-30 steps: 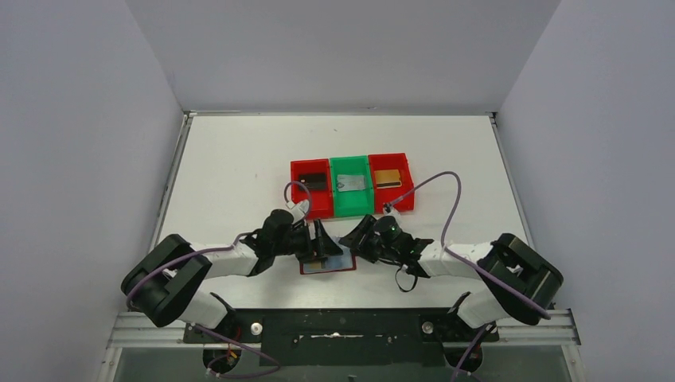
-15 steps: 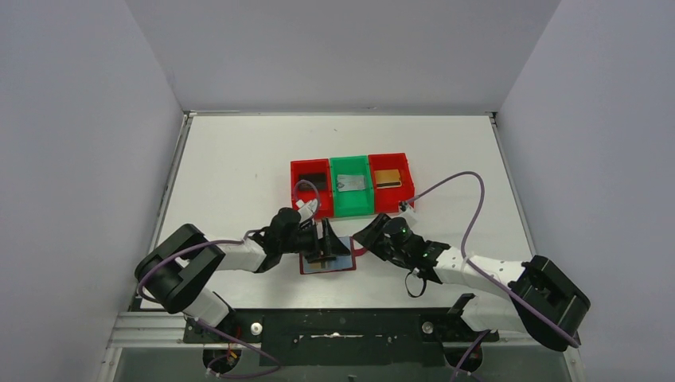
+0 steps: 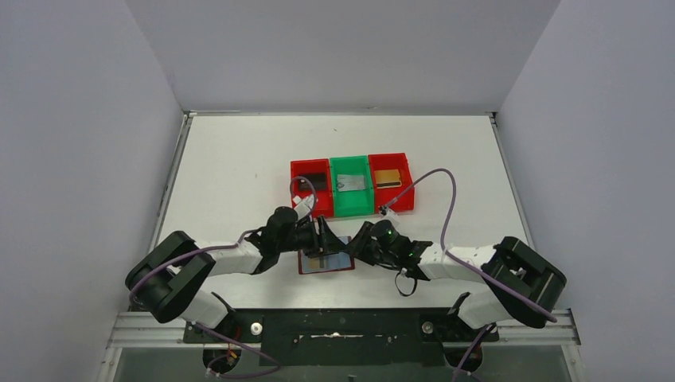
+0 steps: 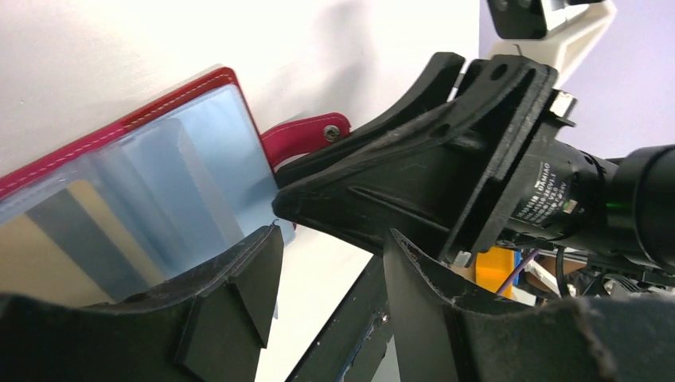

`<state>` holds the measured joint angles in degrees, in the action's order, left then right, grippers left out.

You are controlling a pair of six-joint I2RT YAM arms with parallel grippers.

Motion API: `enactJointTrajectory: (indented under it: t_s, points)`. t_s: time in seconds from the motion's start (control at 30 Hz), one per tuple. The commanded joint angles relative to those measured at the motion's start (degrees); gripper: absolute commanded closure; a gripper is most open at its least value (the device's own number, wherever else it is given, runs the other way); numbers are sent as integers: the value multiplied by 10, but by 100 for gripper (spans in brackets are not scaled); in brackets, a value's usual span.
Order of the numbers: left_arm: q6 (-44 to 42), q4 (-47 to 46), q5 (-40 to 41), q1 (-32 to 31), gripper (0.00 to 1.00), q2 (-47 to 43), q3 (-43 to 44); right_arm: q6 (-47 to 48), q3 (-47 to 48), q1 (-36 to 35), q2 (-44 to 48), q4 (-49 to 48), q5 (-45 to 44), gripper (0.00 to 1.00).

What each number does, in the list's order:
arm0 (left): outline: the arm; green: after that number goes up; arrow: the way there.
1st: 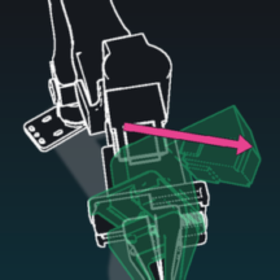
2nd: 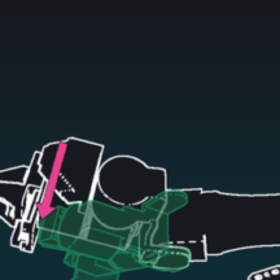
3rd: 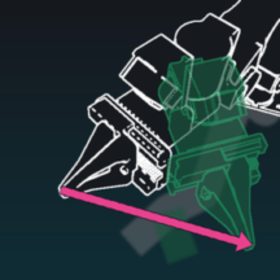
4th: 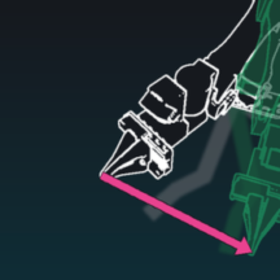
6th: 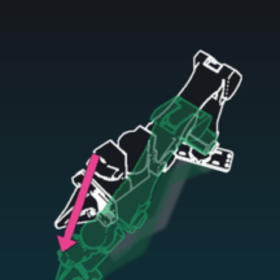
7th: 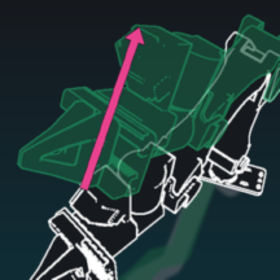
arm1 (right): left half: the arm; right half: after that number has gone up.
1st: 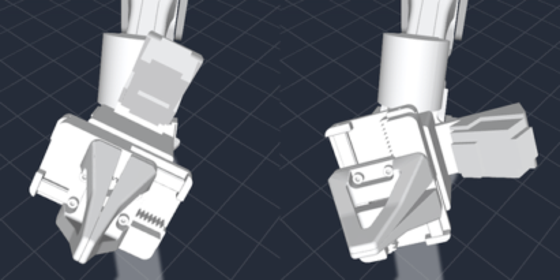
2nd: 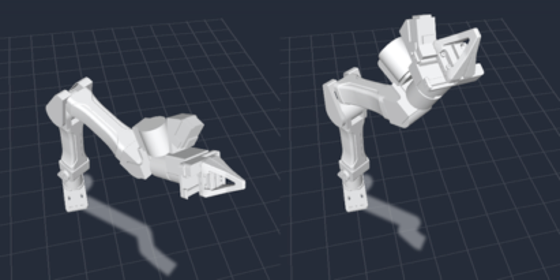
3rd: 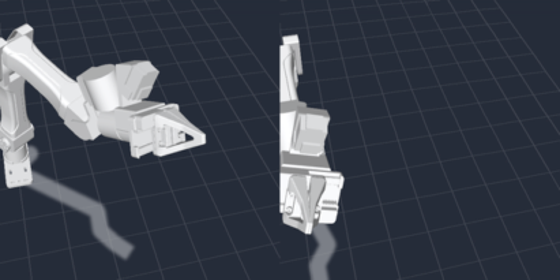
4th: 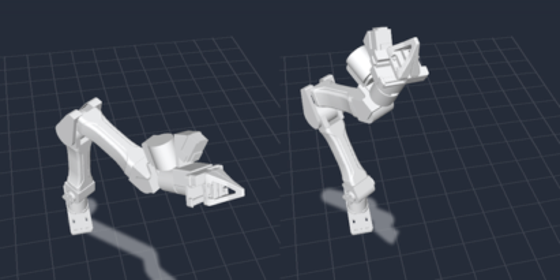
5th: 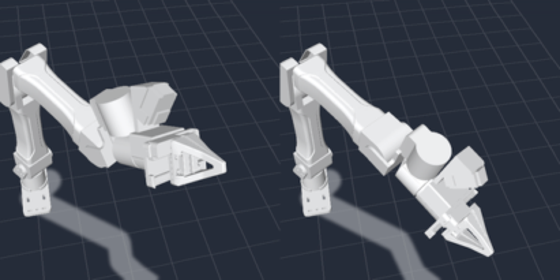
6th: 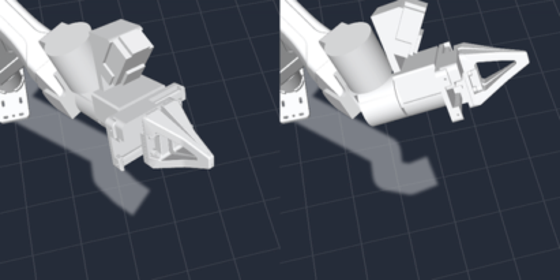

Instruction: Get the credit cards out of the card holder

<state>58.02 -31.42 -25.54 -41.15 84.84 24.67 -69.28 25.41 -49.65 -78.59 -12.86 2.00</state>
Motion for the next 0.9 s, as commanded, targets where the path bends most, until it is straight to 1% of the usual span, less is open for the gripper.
enactJointTrajectory:
  t_s: [0.0,0.13,0.2,0.27,0.37,0.43,0.57,0.6,0.67,0.73,0.77,0.87]
  points:
    - [-7,-12,20,3,52,-39,-13,18,30,-2,-21,-61,28,68]
    - [-5,-15,24,7,53,-47,-21,32,36,-1,-37,-77,47,65]
    - [-6,-18,22,8,53,-47,-22,32,43,-1,-46,-69,48,65]
    - [-8,-25,11,8,53,-44,-20,25,37,-3,-40,-65,34,65]
    - [-14,-36,-10,1,53,-54,-8,7,27,-1,-13,-25,-10,65]
    - [-32,-12,-11,-3,50,-72,7,2,22,-2,13,4,-40,65]
    - [-76,50,-47,-3,41,-99,45,-12,7,-2,70,47,-95,64]
    - [-86,66,-54,-3,41,-100,54,-13,2,-2,84,52,-105,63]
    - [-106,117,-26,-5,40,-117,72,-9,-5,-1,106,48,-113,61]
    - [-108,136,12,-8,40,-151,69,3,-6,-2,116,42,-110,59]
    - [-105,160,48,-5,40,-172,69,15,-3,-3,115,32,-100,58]
    - [-95,266,188,-2,40,-242,63,46,29,-8,83,20,-66,56]
